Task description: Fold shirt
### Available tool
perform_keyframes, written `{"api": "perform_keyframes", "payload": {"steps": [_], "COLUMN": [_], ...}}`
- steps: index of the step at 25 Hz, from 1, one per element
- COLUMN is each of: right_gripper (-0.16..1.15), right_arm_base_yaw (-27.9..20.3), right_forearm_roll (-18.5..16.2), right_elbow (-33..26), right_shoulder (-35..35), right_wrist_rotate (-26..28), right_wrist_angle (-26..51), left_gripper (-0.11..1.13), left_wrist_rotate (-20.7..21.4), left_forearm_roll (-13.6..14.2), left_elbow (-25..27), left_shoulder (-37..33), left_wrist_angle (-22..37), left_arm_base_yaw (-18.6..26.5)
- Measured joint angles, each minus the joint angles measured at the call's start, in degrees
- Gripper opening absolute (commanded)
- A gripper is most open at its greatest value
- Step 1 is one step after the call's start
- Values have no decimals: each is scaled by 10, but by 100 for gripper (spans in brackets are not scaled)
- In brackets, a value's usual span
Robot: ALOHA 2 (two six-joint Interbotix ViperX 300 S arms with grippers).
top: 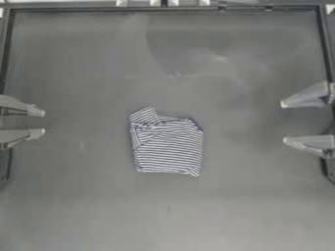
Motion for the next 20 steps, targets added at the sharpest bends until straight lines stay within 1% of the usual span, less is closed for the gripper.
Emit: {"api": "perform_keyframes", "payload": {"steps": [4,14,20], "right_gripper": [100,100,100], "right_arm_base_yaw": [-2,-4,-7], "right_forearm_roll": [0,-1,1], "right_elbow": [1,4,16], "right_shoulder": [-1,-4,-37], "right_wrist_rotate": [-1,-1,-1], "right_wrist_angle": [-1,0,3], "left_gripper": [78,78,78], "left_wrist_rotate": [0,-1,-2], "left_forearm_roll": [4,4,4], "left_elbow": [8,32,40], "left_shoulder": [-13,-62,-81], "left_wrist_angle": [-2,-2,-1], "left_arm_base_yaw": [0,4,8]}}
